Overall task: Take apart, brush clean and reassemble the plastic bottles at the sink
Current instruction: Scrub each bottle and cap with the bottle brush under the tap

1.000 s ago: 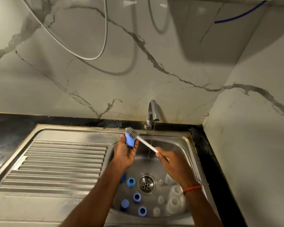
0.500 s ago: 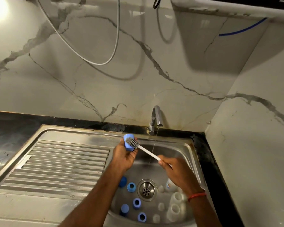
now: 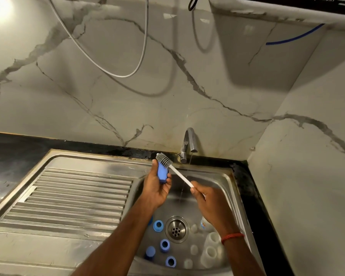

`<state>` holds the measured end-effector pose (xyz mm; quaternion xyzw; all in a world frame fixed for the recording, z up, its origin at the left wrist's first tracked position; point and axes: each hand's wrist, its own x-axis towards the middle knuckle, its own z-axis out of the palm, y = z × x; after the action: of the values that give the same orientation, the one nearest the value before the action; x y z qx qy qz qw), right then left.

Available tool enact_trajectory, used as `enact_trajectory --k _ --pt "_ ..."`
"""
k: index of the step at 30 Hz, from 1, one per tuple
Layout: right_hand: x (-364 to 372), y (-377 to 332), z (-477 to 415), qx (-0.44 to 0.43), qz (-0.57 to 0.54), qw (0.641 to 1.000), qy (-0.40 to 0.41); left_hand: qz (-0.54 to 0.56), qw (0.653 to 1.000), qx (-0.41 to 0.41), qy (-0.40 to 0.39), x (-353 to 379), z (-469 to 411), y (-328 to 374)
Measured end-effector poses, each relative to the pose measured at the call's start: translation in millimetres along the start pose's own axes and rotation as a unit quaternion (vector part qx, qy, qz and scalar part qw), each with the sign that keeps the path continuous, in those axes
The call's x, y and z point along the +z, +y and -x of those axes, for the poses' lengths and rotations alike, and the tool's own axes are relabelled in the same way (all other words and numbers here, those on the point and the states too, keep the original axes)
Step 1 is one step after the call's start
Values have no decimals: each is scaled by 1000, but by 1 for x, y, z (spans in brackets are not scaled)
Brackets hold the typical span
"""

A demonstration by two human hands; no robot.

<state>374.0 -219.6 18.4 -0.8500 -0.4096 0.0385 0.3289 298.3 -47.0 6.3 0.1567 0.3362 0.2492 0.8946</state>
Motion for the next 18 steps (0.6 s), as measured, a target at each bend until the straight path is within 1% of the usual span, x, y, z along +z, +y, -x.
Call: enact_trajectory --k 4,6,9,11,12,15,16,18 --pt "1 -16 0 -27 47 998 22 -92 993 43 52 9 -2 -5" --pt "4 -14 2 -37 57 998 4 -89 992 53 74 9 0 1" --pt "4 4 12 -37 -18 998 -41 -49 993 45 96 5 0 16" --pt "2 8 18 -28 -55 997 -45 -37 994 37 93 1 2 16" --pt "2 9 18 -26 -49 998 -37 -45 995 34 88 0 2 12" --pt "4 4 9 -10 42 999 25 -91 993 38 60 1 6 -9" --pt "4 3 7 -6 53 998 32 -101 993 42 50 3 6 -15" --pt "2 4 6 -11 28 999 24 -96 993 47 48 7 8 -15"
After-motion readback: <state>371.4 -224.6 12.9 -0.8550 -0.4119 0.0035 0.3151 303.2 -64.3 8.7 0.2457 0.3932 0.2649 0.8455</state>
